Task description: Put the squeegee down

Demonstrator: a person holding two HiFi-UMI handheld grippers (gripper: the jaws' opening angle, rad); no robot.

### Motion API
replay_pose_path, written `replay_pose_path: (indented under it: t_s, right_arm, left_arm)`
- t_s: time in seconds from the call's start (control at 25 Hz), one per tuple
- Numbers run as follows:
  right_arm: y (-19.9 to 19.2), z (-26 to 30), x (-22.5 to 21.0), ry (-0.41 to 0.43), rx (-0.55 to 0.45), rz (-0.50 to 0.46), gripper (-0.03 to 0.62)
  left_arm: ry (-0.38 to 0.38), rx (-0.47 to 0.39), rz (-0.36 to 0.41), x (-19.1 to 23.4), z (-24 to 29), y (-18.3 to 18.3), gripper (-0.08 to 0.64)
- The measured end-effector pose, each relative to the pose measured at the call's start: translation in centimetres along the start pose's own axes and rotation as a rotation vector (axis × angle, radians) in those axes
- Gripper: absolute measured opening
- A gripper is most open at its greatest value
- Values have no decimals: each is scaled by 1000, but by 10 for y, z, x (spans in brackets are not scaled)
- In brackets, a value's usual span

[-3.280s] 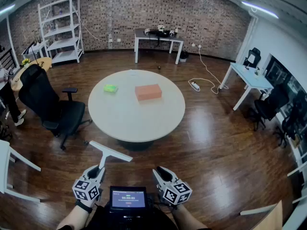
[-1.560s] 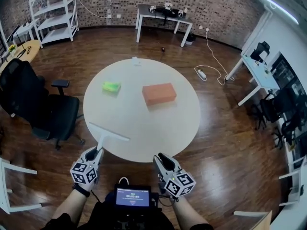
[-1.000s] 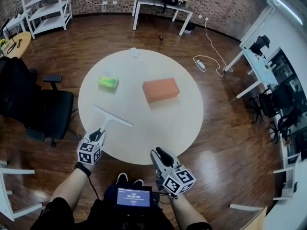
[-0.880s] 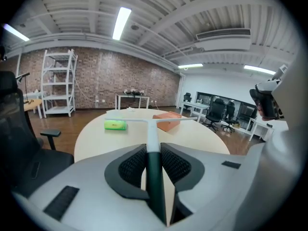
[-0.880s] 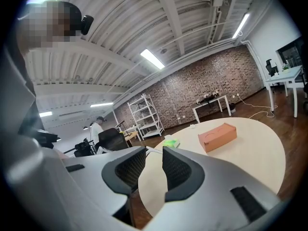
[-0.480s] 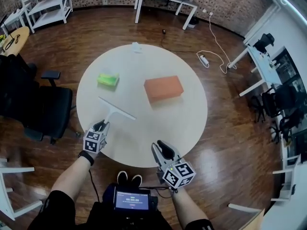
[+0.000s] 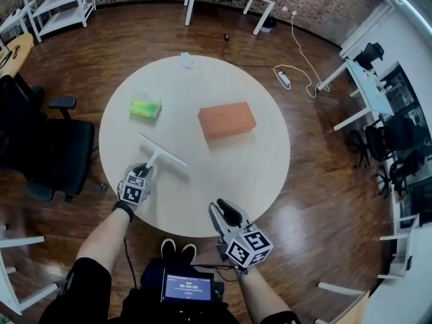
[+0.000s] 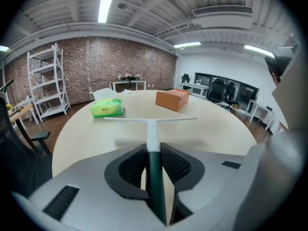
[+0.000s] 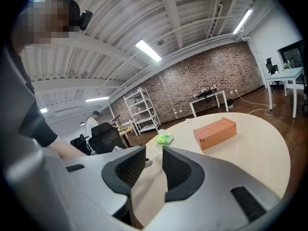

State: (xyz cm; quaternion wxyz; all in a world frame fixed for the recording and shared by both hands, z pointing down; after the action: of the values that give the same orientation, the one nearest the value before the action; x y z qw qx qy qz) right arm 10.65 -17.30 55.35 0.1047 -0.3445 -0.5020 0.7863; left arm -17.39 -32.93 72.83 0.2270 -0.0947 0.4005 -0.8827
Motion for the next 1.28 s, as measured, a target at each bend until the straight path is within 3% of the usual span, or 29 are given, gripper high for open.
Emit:
replay_pose_path:
  t_s: [0.56,1.08,1.28]
  right_arm:
    - [-20,-10,-17,-55,7,63,130]
    - [-20,-16,-18,-55,4,81,130]
    - [-16,-21,-14,-49,-9,59,129]
  left_arm:
    - [-45,65,30,-18,52,-2,97]
    - [-75,118,34,-23,59,-5,108]
    - [-85,79,60,-25,44,6,143]
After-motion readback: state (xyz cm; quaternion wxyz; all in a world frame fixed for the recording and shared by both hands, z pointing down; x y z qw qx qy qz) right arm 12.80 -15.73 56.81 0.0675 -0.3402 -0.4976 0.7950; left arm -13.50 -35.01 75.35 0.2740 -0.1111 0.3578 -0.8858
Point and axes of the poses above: the fingertips, and each gripper's own axes: z forward along the fingers, x to its left, y out of its top, the point moved 8 cm from there along -z, backward along the fingers, and after that the axes turned 9 degrees about y, right-handed, at the moved point
